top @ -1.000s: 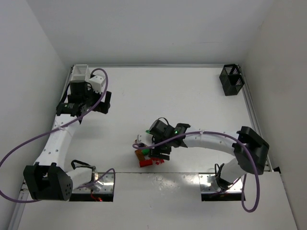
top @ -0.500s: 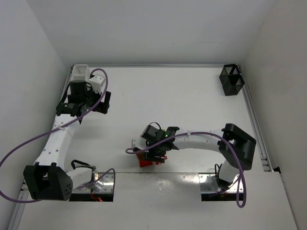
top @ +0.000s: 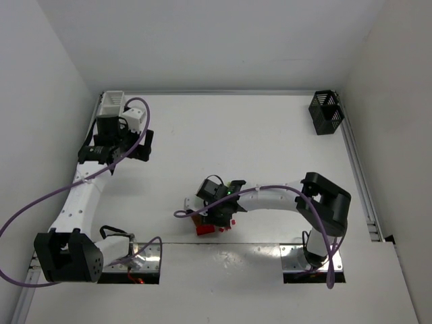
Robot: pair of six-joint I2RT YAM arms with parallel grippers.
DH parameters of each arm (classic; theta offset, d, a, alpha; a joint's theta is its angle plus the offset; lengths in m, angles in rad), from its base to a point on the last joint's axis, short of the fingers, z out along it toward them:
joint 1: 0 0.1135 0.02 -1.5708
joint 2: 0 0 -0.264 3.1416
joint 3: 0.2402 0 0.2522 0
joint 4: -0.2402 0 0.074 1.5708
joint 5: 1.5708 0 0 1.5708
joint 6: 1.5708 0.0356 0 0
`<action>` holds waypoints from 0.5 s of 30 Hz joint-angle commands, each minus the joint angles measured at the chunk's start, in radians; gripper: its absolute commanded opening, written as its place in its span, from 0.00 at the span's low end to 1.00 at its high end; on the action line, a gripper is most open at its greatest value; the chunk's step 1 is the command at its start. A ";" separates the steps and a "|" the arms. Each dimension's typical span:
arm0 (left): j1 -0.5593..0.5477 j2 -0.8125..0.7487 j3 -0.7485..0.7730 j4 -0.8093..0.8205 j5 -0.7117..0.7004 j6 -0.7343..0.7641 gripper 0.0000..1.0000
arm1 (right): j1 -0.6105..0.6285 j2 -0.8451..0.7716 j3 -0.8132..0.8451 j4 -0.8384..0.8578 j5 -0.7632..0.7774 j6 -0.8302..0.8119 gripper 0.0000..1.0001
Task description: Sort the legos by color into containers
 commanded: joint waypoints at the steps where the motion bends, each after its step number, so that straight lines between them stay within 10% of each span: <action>1: 0.014 -0.019 -0.014 0.019 -0.002 0.001 0.99 | 0.008 0.011 0.043 0.030 0.029 0.020 0.40; 6: 0.014 -0.019 -0.024 0.028 -0.002 0.001 0.99 | -0.013 -0.014 0.073 -0.015 0.006 0.074 0.11; 15: 0.014 -0.016 0.007 0.028 -0.002 0.010 0.99 | -0.142 -0.250 0.098 -0.096 0.049 0.124 0.00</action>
